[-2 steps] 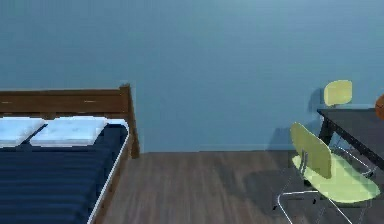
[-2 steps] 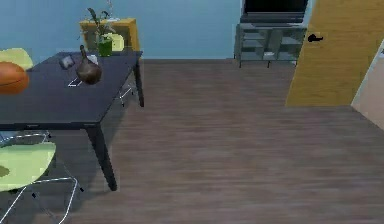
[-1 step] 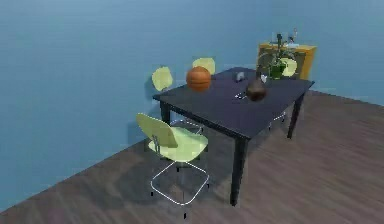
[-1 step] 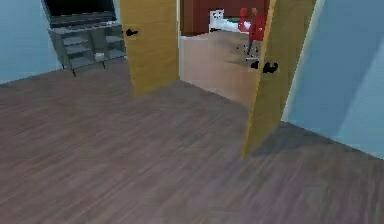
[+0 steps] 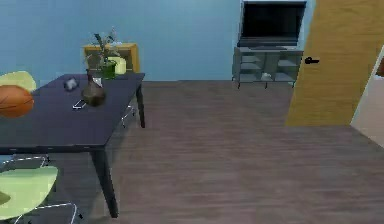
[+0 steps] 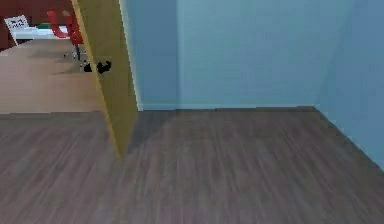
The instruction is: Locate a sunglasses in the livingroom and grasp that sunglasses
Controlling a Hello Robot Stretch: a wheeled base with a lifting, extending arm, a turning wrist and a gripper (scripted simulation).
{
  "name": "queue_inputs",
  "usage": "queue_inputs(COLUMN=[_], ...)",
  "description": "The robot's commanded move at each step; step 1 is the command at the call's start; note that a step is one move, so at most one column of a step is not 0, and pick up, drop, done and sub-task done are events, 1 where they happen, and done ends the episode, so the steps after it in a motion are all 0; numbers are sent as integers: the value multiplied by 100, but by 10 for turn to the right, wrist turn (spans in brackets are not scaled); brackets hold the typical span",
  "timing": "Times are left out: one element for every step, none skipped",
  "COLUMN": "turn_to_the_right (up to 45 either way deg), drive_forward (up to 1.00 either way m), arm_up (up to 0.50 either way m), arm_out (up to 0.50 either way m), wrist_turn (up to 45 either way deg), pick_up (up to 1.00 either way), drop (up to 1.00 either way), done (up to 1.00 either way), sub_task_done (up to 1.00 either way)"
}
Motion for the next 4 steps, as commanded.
queue_inputs(turn_to_the_right=[450,0,0,420], drive_forward=[0,100,65,0], arm_up=[0,0,0,0], arm_out=[0,0,0,0], wrist_turn=[0,0,0,0], pick_up=[0,0,0,0], drop=[0,0,0,0], done=[0,0,0,0], sub_task_done=[0,0,0,0])
